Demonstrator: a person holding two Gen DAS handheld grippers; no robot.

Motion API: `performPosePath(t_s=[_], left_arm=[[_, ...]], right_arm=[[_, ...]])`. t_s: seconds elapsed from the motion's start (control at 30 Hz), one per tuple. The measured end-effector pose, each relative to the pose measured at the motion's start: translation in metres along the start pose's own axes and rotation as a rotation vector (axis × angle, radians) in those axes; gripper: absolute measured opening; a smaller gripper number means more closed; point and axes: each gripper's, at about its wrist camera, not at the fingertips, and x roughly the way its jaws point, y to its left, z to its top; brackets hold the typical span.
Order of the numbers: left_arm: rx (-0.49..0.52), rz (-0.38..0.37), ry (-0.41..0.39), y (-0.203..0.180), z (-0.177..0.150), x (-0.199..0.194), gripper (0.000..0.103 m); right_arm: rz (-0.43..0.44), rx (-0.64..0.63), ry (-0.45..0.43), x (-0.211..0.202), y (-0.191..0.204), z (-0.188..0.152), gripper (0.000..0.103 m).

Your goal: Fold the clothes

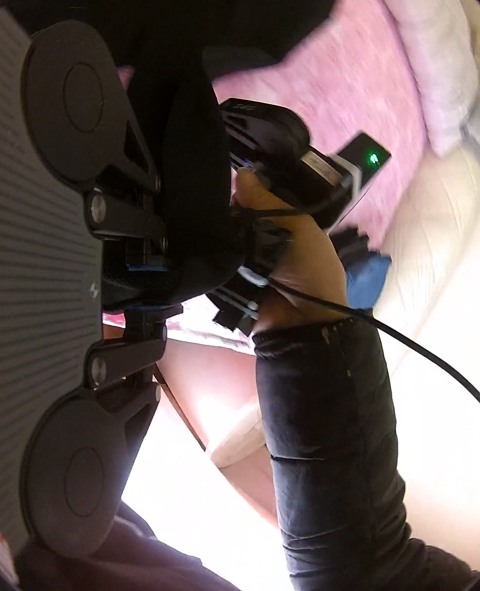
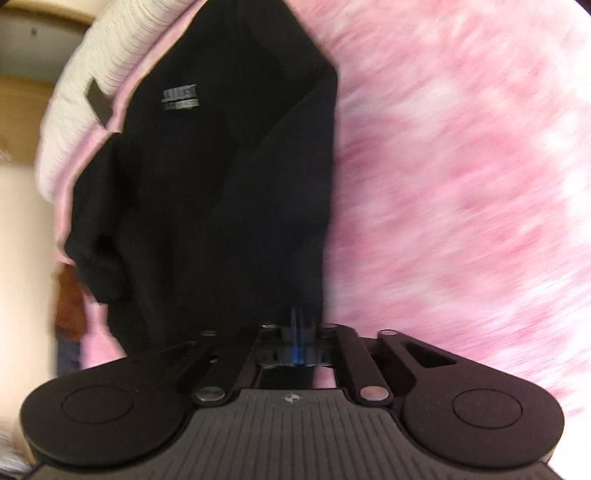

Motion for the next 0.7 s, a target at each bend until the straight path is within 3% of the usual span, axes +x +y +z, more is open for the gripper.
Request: performPosePath(t_s=[0.13,0.3,0.43,0.53,0.57,0.63,0.7], left_arm=[[0.055,-0.029,0.003,-0.009,0.031,0.037,0.012],[0.086,-0.054,0.01,-0.023,0.058,0.083,0.012],[0.13,-0.098,0.035,-0.04,0.061,0.111,0.014],[0.097,-0.103,0.056,-0.035,0.053,0.109,0.042],[0.076,-0.088,0.049,-0.03,0.048,0.102,0.047],[0.023,-0.023,0.043,-0.013,0.037,0.082,0.047],[-0.029,0.097,0.043,0.017,0.024,0.05,0.05]], right_arm=[[-0.157,-0.108,-0.086,-0.046,-0.03,0.017,0.003],[-0.144,-0.026,-0.145,-0.084,-0.08,0.034,0.005],[-0.12,-0.047,-0.146,-0.085,-0.083,0.037,0.018],[-0.123,-0.071,-0.127,-0.079,-0.082,0.039,0.028],[-0.122,-0.08,-0.122,-0.077,-0.081,0.041,0.03],[-0.122,-0.096,-0.108,-0.071,-0.079,0.046,0.039],[-0.118,-0.109,-0.097,-0.063,-0.074,0.05,0.042]])
